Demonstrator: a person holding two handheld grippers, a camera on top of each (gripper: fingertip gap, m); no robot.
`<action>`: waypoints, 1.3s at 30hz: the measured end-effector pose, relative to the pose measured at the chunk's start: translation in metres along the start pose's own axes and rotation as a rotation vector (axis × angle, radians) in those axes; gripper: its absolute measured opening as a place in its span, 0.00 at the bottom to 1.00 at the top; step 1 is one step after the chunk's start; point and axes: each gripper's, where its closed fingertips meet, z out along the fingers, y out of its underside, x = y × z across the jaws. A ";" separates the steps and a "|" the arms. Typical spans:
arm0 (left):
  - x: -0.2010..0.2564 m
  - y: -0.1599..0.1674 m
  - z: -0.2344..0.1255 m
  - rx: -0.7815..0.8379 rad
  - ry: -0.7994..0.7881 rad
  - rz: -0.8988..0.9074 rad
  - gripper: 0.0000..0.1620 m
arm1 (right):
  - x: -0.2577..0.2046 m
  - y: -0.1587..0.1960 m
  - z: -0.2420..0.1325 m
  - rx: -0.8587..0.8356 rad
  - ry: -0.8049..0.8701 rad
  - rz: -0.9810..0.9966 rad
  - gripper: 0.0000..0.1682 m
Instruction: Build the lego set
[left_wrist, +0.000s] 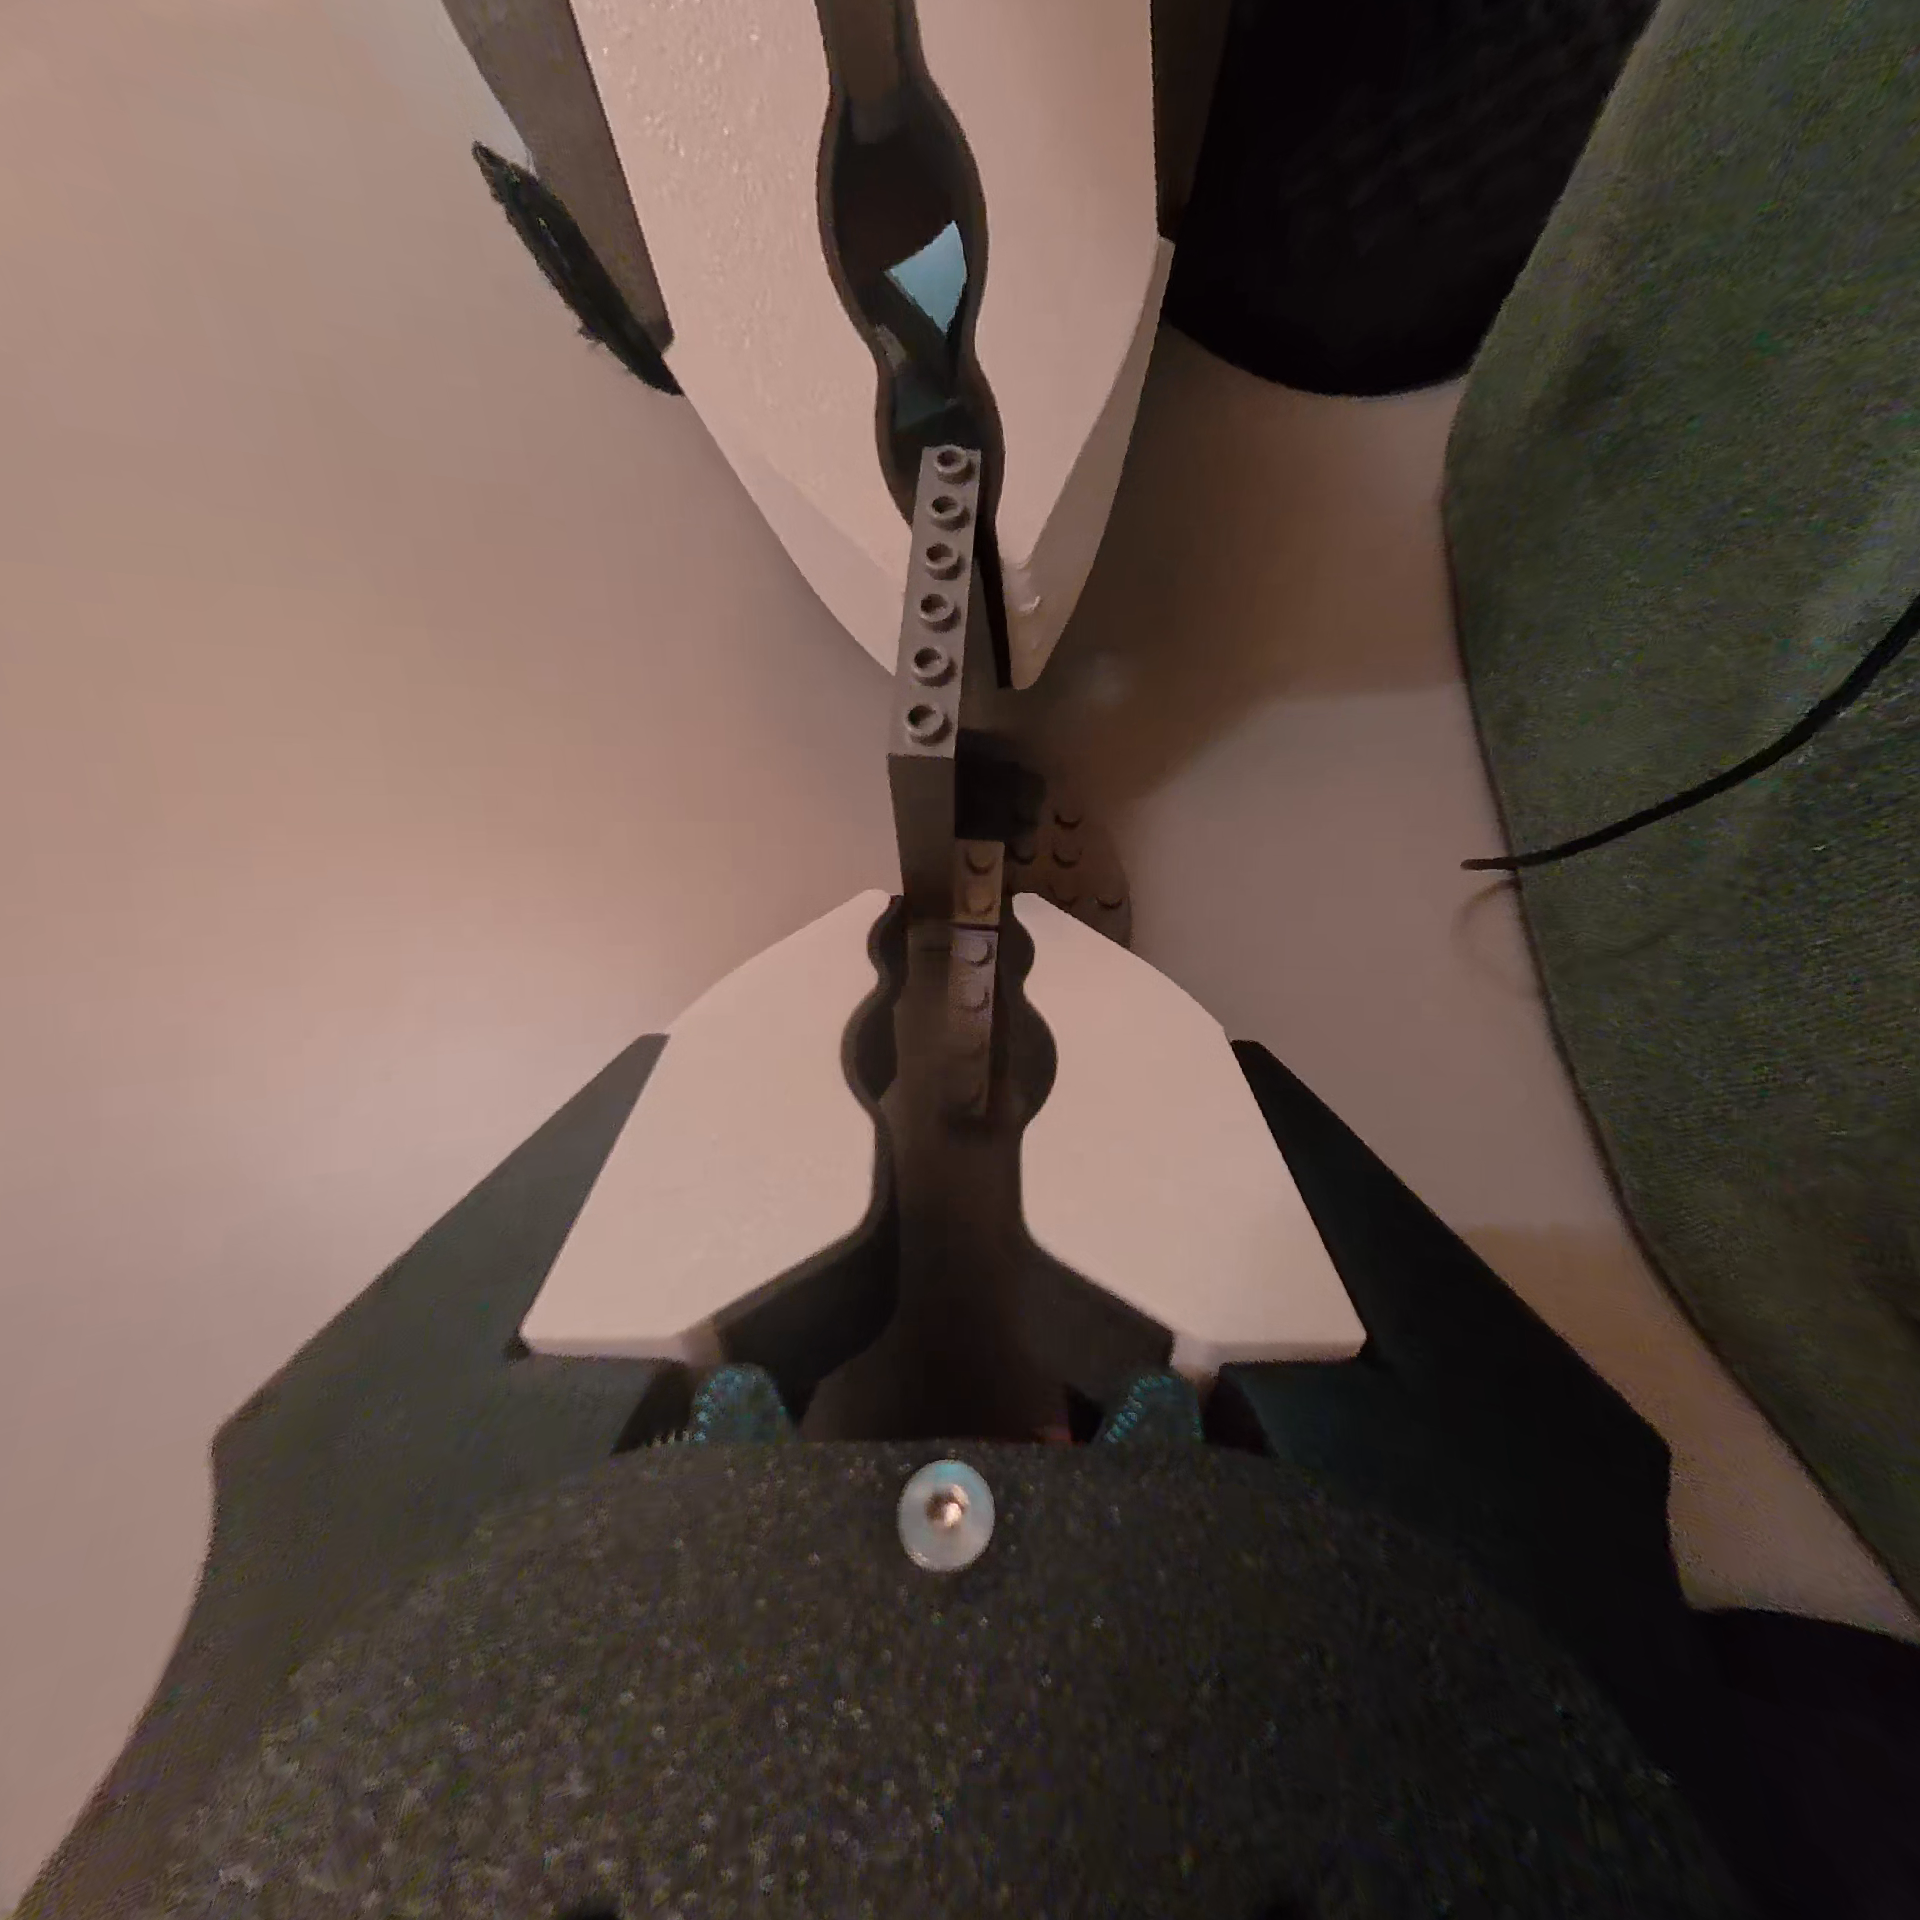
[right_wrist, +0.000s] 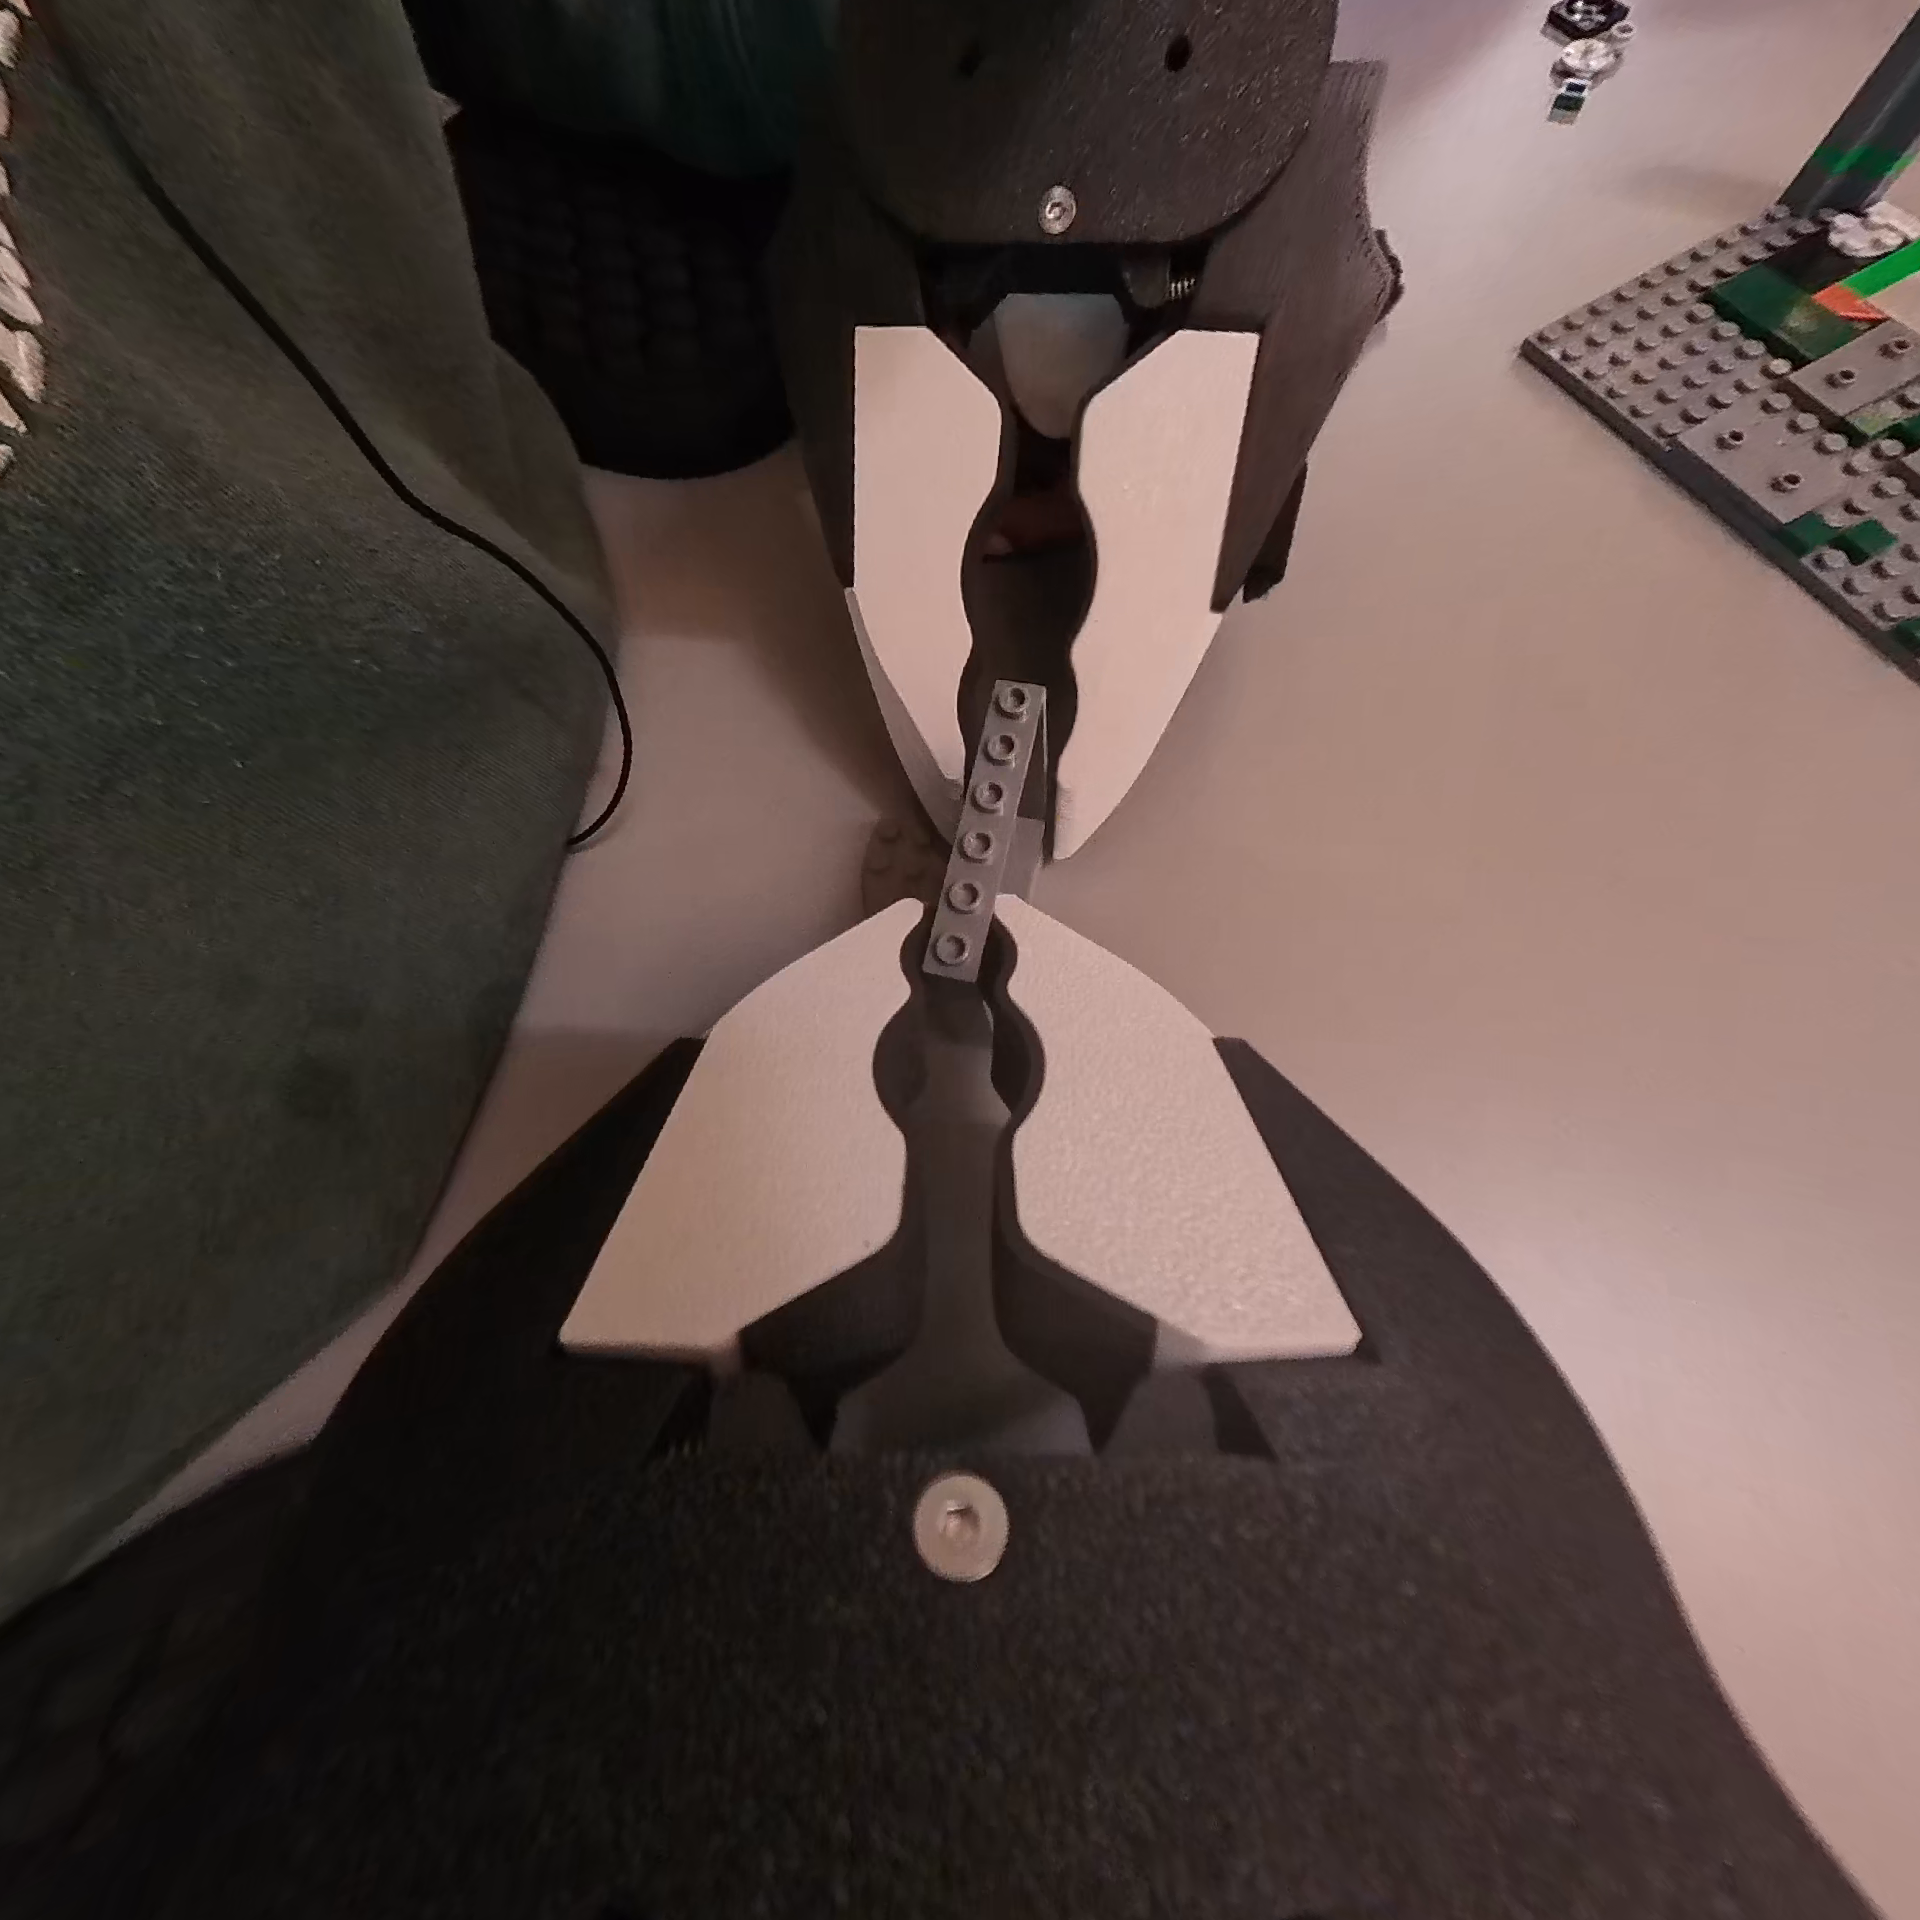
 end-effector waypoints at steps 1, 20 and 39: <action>0.000 0.000 0.000 0.000 0.000 0.001 0.10 | 0.000 0.000 0.000 0.001 0.000 0.001 0.04; 0.008 0.007 -0.005 -0.013 0.054 0.055 0.12 | -0.005 -0.001 0.004 -0.038 -0.029 -0.024 0.04; 0.009 0.006 -0.006 -0.004 0.024 0.078 0.09 | -0.008 0.000 0.010 -0.052 -0.025 -0.022 0.06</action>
